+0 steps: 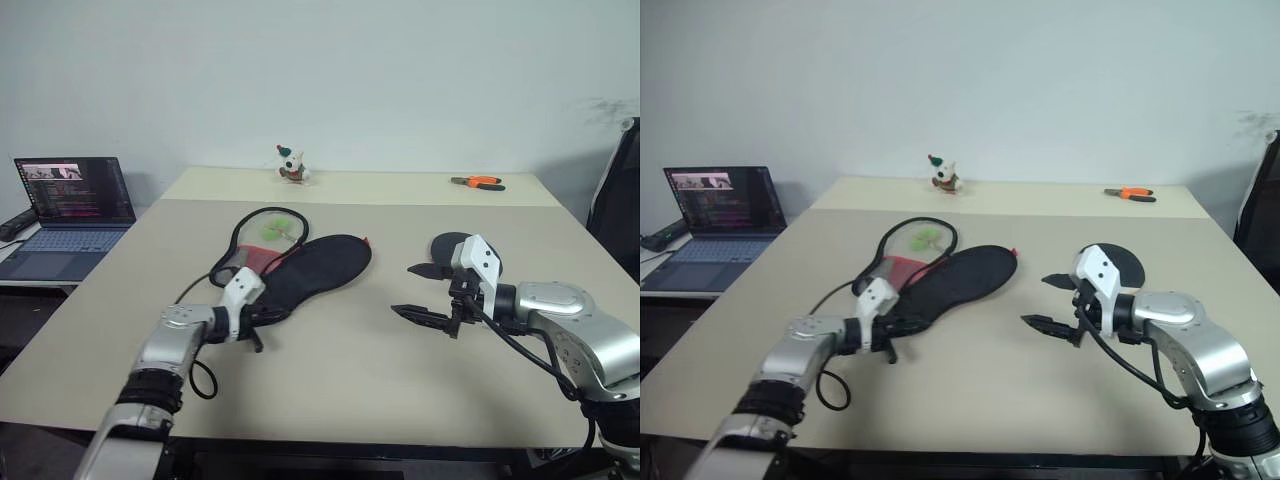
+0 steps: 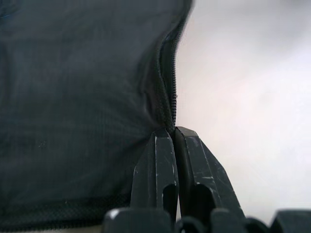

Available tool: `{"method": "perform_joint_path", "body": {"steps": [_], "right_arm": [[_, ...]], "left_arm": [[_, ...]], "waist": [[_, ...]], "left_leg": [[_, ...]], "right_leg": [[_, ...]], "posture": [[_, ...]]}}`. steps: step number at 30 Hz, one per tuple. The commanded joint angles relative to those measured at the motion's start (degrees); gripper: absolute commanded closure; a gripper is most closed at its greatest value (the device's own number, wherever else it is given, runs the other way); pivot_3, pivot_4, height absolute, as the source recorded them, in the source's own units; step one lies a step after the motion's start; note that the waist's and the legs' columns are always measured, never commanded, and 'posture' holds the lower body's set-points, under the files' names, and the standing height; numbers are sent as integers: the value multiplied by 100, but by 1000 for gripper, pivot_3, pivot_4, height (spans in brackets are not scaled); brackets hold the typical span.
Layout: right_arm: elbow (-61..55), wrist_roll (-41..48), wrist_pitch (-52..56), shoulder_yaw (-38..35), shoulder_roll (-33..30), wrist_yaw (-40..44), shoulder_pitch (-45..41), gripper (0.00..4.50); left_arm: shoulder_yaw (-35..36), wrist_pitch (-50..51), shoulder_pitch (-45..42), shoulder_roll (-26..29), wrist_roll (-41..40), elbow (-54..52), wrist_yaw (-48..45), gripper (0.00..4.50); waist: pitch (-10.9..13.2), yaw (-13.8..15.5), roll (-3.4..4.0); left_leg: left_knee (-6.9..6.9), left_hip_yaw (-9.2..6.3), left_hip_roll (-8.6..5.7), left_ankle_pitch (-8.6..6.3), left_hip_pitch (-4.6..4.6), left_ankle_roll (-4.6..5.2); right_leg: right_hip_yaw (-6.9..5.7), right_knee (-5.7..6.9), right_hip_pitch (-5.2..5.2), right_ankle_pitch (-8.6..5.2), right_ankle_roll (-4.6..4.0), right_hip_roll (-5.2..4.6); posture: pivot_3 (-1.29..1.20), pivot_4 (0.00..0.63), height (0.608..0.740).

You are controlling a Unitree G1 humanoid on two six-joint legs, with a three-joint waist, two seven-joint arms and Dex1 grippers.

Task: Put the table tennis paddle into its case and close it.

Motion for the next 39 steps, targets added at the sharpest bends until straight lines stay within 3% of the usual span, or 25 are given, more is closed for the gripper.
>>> {"method": "perform_joint_path", "body": {"steps": [1,7,13,17,23,26,33,39], "right_arm": [[-60,103,-46,-236,-123,49,-5,0],[29,63,-132,-272,-309,190,160,0],[-24,92,-89,-305,-311,147,225,0],[-27,89,-56,-307,-266,83,286,0],[239,-12,159,-142,-60,-245,202,0],[337,73,673,-86,325,-689,10,0],[752,-87,2014,203,1493,-1975,-409,0],[1609,-395,2281,321,2490,-2796,-730,0]], "left_arm": [[-98,756,11,-417,-259,-938,431,4479],[-335,1334,-307,-1352,-189,-1014,1204,4479],[-578,1294,-112,-1062,-123,-1525,967,4479],[-503,1338,139,-632,-254,-2053,804,3550],[42,1589,632,-24,-849,-3089,617,1318],[718,1786,1039,495,-1642,-3642,97,1318],[1712,1600,1605,1883,-1947,-3368,-604,1318],[1902,1361,1725,2294,-1925,-2999,-709,1318]], "waist": [[0,-5,0],[0,-17,0],[0,-72,0],[0,-76,0],[0,-47,0],[0,-124,0],[2,-149,1],[5,-181,4]], "left_leg": [[6,-1,-1,0,0,0],[30,2,-11,0,7,1],[26,4,-7,0,14,0],[25,1,0,0,15,-1],[28,-1,4,0,11,-1],[26,3,10,0,14,-1],[23,-9,9,0,12,-1],[15,-4,8,0,15,0]], "right_leg": [[0,4,0,-1,2,-1],[-1,18,12,1,3,6],[7,17,11,3,0,26],[10,17,10,3,-1,26],[11,16,11,3,1,11],[14,16,11,3,-1,13],[9,17,12,-1,-10,15],[10,19,3,-2,-12,23]], "posture": [[0,150,740],[0,150,740],[0,150,740],[0,150,740],[0,150,740],[0,150,740],[0,150,740],[0,150,740]]}}
